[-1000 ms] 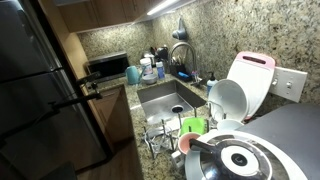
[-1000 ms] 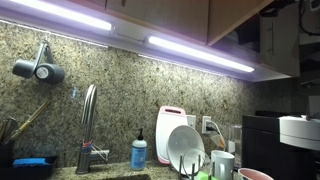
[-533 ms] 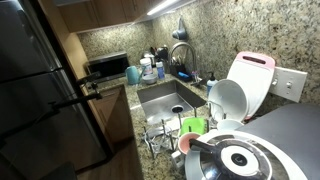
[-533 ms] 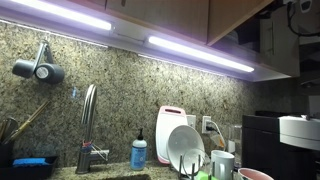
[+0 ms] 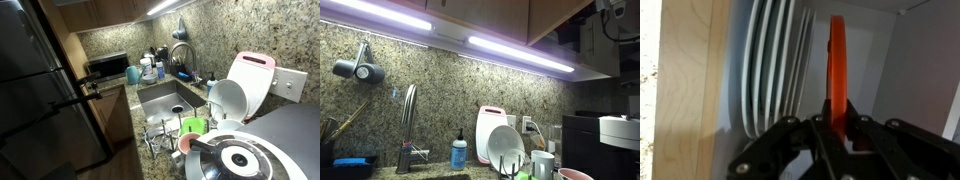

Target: Take the orange lid and place it inside the upper cabinet

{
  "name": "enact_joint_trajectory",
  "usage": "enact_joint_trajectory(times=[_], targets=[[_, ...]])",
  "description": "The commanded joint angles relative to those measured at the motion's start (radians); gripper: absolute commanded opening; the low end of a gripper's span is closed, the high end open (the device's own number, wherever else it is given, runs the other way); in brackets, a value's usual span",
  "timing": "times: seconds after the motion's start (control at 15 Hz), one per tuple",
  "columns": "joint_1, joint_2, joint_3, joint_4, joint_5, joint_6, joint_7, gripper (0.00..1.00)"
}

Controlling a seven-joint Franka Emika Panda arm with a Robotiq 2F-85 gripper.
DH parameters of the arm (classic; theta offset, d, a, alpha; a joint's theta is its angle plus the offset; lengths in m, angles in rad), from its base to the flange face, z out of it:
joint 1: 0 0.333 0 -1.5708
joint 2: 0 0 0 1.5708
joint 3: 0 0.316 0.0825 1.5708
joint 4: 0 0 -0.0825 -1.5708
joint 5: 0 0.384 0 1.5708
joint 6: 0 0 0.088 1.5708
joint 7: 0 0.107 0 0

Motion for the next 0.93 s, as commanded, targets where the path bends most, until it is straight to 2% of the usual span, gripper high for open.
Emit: enact_joint_trajectory(times=[0.0, 0.07, 0.13, 0.87], targets=[[0.0, 0.001, 0.0, 0.0, 0.0, 0.0, 0.0, 0.14], [0.0, 0.001, 0.0, 0.0, 0.0, 0.0, 0.0, 0.14], [0.0, 0.001, 0.0, 0.001, 0.0, 0.0, 0.0, 0.04], [0.017, 0.07, -0.04, 0.069, 0.002, 0.022, 0.037, 0.04]])
